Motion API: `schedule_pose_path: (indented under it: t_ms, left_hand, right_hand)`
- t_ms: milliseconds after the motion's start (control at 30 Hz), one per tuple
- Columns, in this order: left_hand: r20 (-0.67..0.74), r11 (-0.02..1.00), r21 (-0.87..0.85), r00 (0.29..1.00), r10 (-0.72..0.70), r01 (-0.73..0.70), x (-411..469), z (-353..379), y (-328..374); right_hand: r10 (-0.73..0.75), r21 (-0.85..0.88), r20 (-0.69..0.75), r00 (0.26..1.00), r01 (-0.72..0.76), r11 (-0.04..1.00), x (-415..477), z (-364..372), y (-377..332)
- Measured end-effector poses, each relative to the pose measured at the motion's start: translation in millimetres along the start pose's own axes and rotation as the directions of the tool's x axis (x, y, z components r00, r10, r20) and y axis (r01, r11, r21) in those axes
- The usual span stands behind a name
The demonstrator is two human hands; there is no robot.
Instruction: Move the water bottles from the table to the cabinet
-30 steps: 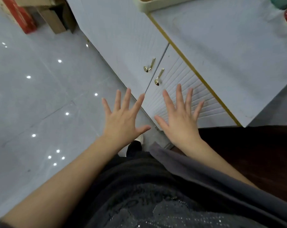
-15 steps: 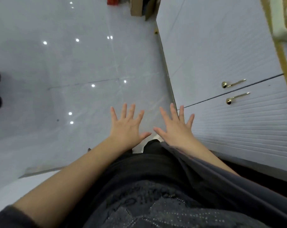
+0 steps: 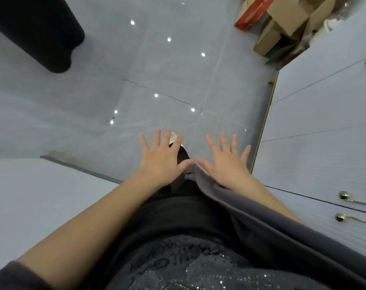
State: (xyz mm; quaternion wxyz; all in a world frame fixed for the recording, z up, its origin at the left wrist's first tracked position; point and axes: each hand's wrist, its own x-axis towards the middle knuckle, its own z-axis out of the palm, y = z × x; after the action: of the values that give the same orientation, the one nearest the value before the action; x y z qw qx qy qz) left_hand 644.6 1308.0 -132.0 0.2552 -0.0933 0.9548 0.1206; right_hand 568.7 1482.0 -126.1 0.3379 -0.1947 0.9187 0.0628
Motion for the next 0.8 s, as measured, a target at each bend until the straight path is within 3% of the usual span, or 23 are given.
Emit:
schedule_pose_path:
  t_ms: [500,800]
  left_hand:
    - [0.038,0.902,-0.265,0.938,-0.344,0.342,77,-77,-150]
    - [0.065,0.759,-0.42,0.851,-0.521,0.497,84,-100,-254]
  right_hand:
    - [-0.282,-0.179,0.118,0.952,0.299,0.937,180,-127,-158]
    - [-0.44,-0.318,0.157,0.884,0.468,0.825,228,-176,-288]
